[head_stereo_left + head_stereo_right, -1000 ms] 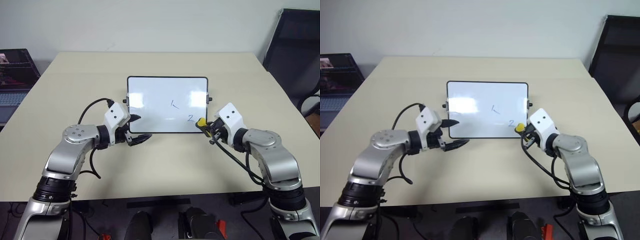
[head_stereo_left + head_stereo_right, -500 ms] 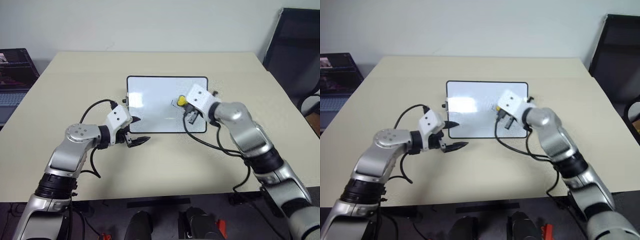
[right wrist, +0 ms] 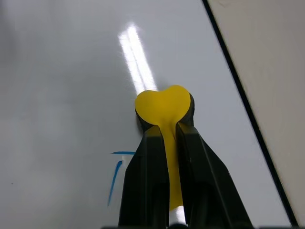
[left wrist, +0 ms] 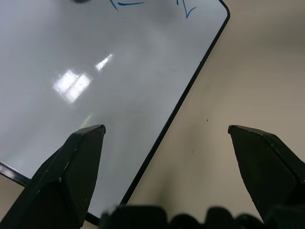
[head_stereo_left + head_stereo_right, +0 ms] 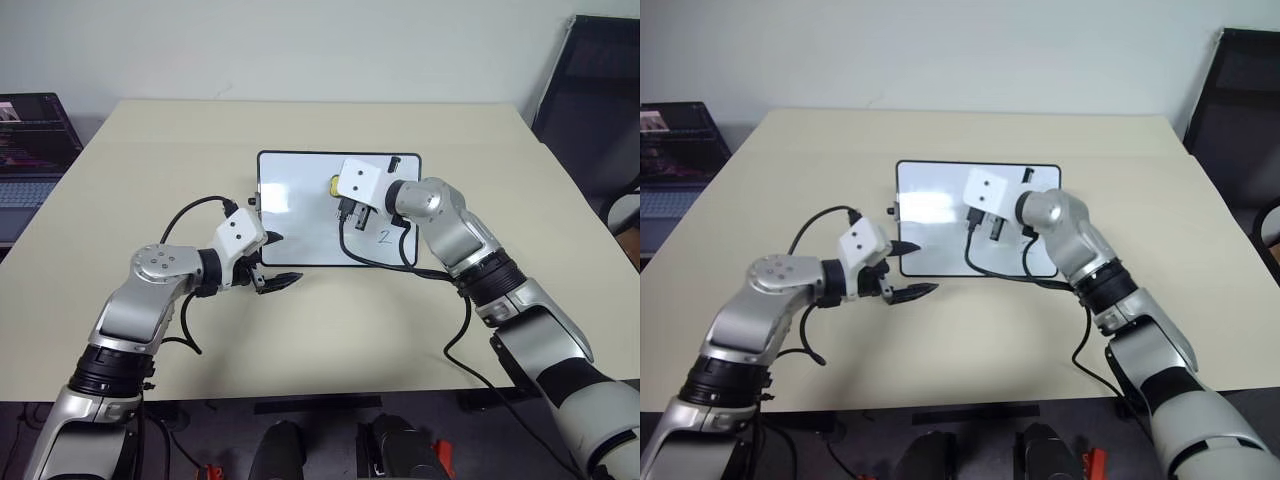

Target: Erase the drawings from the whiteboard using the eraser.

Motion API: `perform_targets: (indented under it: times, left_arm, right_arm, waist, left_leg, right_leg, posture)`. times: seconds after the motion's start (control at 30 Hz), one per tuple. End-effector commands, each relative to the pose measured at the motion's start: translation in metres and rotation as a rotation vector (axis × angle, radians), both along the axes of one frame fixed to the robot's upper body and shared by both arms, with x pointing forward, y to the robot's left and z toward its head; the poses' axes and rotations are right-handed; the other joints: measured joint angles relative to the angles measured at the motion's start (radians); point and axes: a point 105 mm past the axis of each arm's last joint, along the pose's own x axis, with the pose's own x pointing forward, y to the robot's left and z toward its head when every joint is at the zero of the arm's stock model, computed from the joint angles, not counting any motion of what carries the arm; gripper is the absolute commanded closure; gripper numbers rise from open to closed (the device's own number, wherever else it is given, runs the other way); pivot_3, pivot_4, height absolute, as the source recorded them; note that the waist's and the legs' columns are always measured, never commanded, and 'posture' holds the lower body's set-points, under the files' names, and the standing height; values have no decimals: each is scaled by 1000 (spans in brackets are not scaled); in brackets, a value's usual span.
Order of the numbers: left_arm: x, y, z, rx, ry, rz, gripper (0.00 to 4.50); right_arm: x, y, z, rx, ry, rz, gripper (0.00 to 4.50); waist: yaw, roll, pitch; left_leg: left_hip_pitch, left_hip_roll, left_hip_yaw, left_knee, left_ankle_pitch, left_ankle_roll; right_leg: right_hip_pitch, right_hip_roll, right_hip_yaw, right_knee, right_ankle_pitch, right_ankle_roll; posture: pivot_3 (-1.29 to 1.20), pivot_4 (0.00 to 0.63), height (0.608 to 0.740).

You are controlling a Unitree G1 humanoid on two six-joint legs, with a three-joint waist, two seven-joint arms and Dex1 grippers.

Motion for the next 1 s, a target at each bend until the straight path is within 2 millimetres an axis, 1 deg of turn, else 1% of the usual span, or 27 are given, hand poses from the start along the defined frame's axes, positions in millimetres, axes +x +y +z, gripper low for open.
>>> perform_targets:
  times: [0.03,0.07,0.17,0.23,0.27,0.4,0.47,0.5,0.57,0.63,0.67,0.7,0.73,0.83,0.97,1.0]
  left_arm:
    - [-1,-2,14,2,-54,-6,0]
    - [-2,-2,13,1,-52,-6,0]
    - [-2,-3,13,-1,-49,-9,0]
    - [-2,-4,12,-2,-47,-11,0]
    - [-2,-4,12,-3,-47,-12,0]
    - [-3,-6,12,-6,-45,-15,0]
    - [-4,-7,11,-8,-43,-16,0]
    - [-4,-7,11,-9,-42,-16,0]
    - [-6,-7,10,-9,-39,-18,0]
    - [-7,-8,10,-9,-33,-22,0]
    - [-7,-8,10,-9,-30,-24,0]
    - [-8,-8,9,-10,-29,-25,0]
    - [-8,-8,9,-10,-28,-26,0]
    - [-8,-8,10,-11,-27,-27,0]
    - [-8,-9,10,-13,-26,-31,0]
    - [-8,-10,10,-14,-26,-33,0]
  right_arm:
    - [-5,6,6,-40,-15,43,4499]
    - [-4,6,7,-43,-26,39,4499]
    - [8,3,25,-22,-134,-14,4499]
    - [9,4,25,-35,-135,-7,4499]
    - [8,6,22,-46,-117,5,4499]
    - [-7,14,-9,-124,9,84,4499]
    - [-10,14,-14,-135,30,95,4499]
    - [-10,14,-13,-132,23,91,4499]
    - [-4,11,-4,-113,-21,61,4499]
    - [6,6,11,-84,-93,13,4499]
    - [8,4,16,-76,-108,-1,4499]
    - [9,1,15,-79,-100,-6,4499]
    - [9,0,13,-83,-89,-7,4499]
    - [2,-2,-5,-126,-19,25,4499]
    - [-15,-3,-35,-176,89,68,4499]
    - [-17,-3,-39,-181,100,71,4499]
  waist:
    - [0,0,0]
    - [0,0,0]
    - [0,0,0]
    - [0,0,0]
    - [0,0,0]
    - [0,0,0]
    - [0,0,0]
    - [0,0,0]
    - [0,0,0]
    - [0,0,0]
    - [0,0,0]
    - [0,0,0]
    - [0,0,0]
    - [1,0,0]
    - [1,0,0]
    - [1,0,0]
  left_leg:
    - [0,0,0,0,0,0]
    - [0,0,0,0,0,0]
    - [0,0,0,0,0,0]
    - [0,0,0,1,0,0]
    - [0,0,0,1,0,0]
    - [0,0,0,1,0,0]
    - [0,0,0,1,0,0]
    - [0,0,0,1,0,0]
    - [0,0,-1,1,0,0]
    - [0,0,-1,2,0,0]
    - [1,0,0,2,0,0]
    - [1,0,0,2,0,0]
    - [1,0,0,2,0,0]
    - [1,0,0,2,0,0]
    - [1,0,-1,2,0,0]
    - [1,0,-1,2,0,0]
  right_leg:
    - [0,0,0,0,0,0]
    - [0,0,0,0,0,0]
    - [0,0,0,0,0,0]
    - [0,0,0,1,0,0]
    - [0,0,0,1,0,0]
    - [0,0,0,1,0,0]
    - [0,0,0,1,0,0]
    - [0,0,0,1,0,0]
    - [0,0,0,1,0,0]
    - [0,0,0,1,0,0]
    - [0,0,0,1,0,0]
    - [0,0,0,1,0,0]
    - [0,0,0,1,0,0]
    - [0,0,0,1,0,0]
    - [1,0,-1,1,0,0]
    - [1,0,-1,1,0,0]
  posture:
    - [0,150,740]
    - [0,150,740]
    - [0,150,740]
    - [0,150,740]
    - [0,150,740]
    - [0,150,740]
    - [0,150,740]
    - [0,150,740]
    - [0,150,740]
    - [0,150,740]
    - [0,150,740]
    - [0,150,740]
    - [0,150,740]
    - [0,150,740]
    - [0,150,740]
    - [0,150,740]
